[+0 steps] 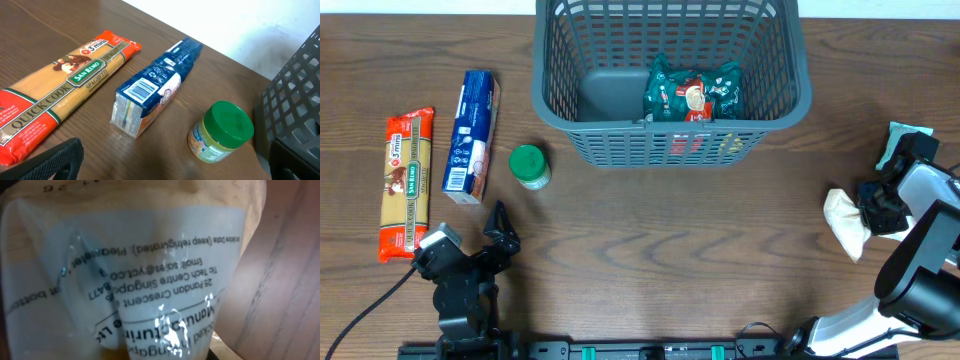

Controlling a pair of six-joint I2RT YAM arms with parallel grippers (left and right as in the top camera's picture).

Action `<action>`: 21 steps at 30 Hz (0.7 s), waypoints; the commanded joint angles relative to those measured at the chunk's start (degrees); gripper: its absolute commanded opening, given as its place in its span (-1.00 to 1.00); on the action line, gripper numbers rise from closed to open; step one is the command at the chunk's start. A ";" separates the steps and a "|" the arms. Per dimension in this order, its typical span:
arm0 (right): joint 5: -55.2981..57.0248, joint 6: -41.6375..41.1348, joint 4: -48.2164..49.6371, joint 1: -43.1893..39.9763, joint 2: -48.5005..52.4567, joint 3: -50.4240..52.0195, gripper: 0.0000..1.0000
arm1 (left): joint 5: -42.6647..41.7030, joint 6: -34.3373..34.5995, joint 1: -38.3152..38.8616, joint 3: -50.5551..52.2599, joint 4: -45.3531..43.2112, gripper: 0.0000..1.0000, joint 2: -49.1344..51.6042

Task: Pack container
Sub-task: 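Move the right gripper to the cream pouch and grasp it, then lift the cream pouch and drop it into the grey basket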

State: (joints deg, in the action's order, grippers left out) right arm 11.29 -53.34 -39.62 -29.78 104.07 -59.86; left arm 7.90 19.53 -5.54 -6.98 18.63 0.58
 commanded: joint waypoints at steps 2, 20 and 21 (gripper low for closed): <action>-2.73 6.27 -0.26 -0.11 -4.70 -3.15 -0.97 | 0.24 0.31 -0.28 1.22 0.28 0.97 -0.35; -12.70 25.57 -2.84 8.66 -26.62 -31.63 -0.98 | 0.24 0.31 -0.28 1.22 0.28 0.97 -0.35; -13.57 27.71 -2.86 10.36 -26.73 -33.00 -0.97 | 0.24 0.31 -0.28 1.22 0.28 0.97 -0.35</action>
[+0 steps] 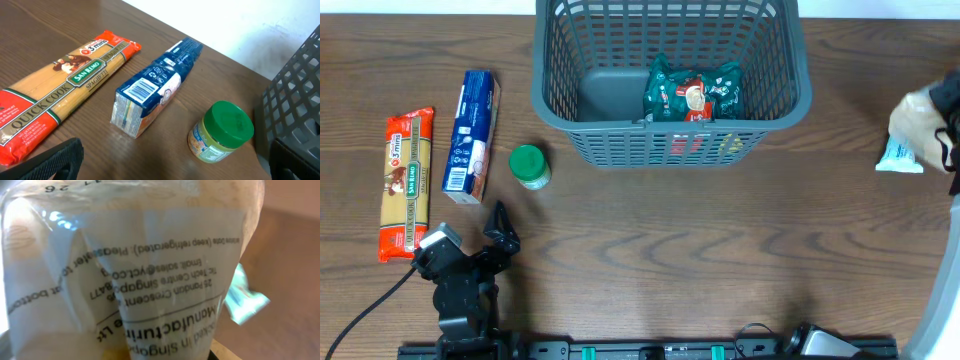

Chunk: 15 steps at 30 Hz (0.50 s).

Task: Pack container
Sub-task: 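Lift the cream pouch and drop it into the grey basket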

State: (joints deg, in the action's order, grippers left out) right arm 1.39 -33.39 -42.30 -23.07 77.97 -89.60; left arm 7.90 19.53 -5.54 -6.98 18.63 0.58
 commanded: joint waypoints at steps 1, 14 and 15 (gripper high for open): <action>-4.70 9.53 -0.17 5.22 -0.63 -4.33 -0.98 | 0.24 0.31 -0.28 1.22 0.28 0.97 -0.35; 2.34 16.50 3.91 32.35 0.42 -8.15 -0.97 | 0.24 0.31 -0.28 1.22 0.28 0.97 -0.35; 5.44 16.55 4.15 34.60 0.87 -8.15 -0.98 | 0.24 0.31 -0.28 1.22 0.28 0.97 -0.35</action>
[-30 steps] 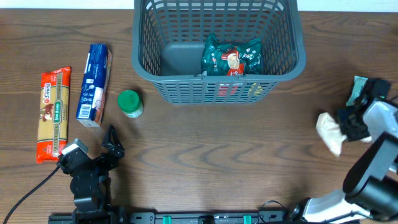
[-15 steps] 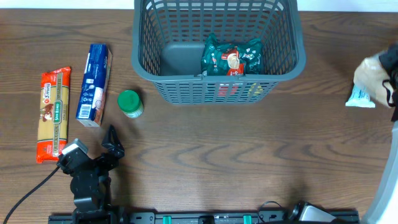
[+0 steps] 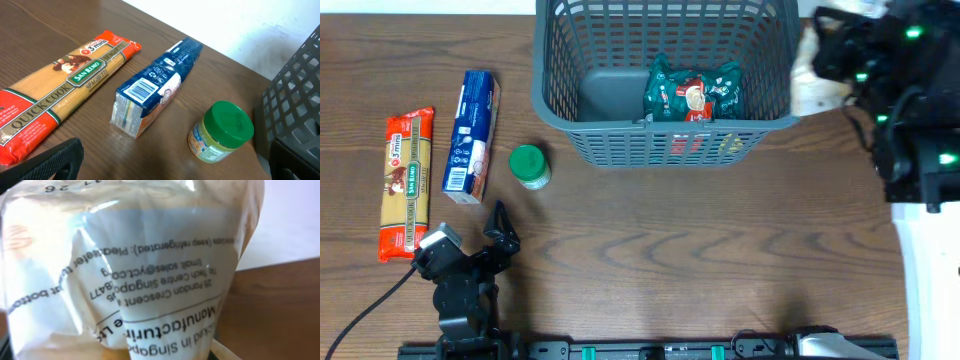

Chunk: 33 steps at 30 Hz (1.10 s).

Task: Pack container
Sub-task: 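Lift the cream pouch and drop it into the grey basket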

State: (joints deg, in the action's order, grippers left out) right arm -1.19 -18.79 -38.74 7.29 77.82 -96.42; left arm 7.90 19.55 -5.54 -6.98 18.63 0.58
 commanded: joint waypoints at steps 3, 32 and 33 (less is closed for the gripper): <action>15.78 1.97 1.03 9.35 2.84 -1.33 -0.97 | 0.24 0.28 -0.28 1.22 0.28 0.97 -0.35; 15.98 -1.60 -1.18 11.56 24.52 -1.33 -0.97 | 0.24 0.28 -0.28 1.20 0.28 0.97 -0.35; 15.98 -1.86 -1.14 11.50 24.52 -1.33 -0.97 | 0.24 0.28 -0.28 1.22 0.28 0.97 -0.35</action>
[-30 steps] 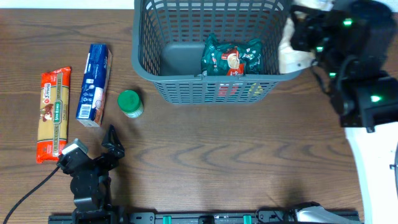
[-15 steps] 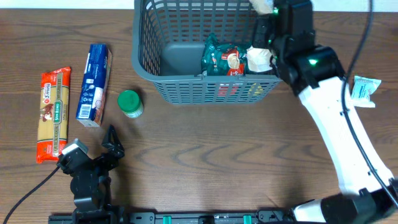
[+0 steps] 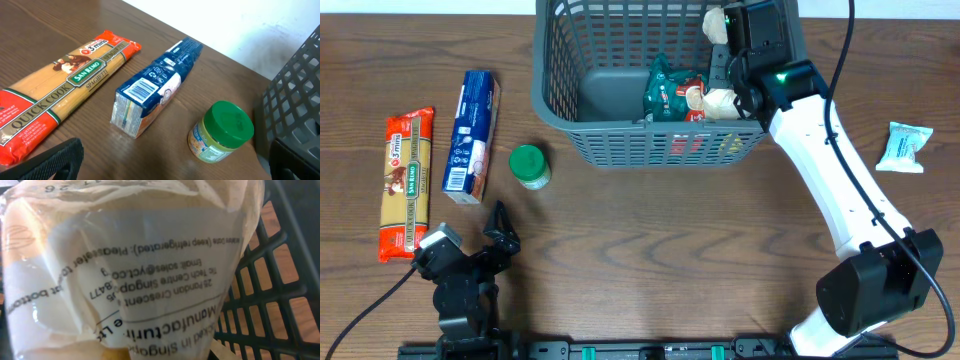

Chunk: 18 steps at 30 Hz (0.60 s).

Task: Pack container
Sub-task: 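Lift the cream pouch and drop it into the grey basket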

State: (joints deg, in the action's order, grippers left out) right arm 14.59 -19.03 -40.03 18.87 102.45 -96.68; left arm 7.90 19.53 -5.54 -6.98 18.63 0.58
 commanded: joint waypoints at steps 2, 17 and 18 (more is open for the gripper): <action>0.17 -1.75 0.04 -0.35 -0.11 -1.07 -0.93 | 0.24 0.31 -0.28 1.22 0.28 0.97 -0.35; 1.66 -1.07 -4.96 -2.47 -2.27 -10.54 0.99 | 0.24 0.31 -0.28 1.22 0.28 0.97 -0.35; 2.38 -1.07 -6.95 -3.21 -2.47 -13.03 0.98 | 0.24 0.31 -0.28 1.22 0.28 0.97 -0.35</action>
State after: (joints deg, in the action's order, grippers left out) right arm 14.72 -20.18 -44.69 17.89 102.45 -103.20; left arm 7.90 19.53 -5.54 -6.98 18.63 0.58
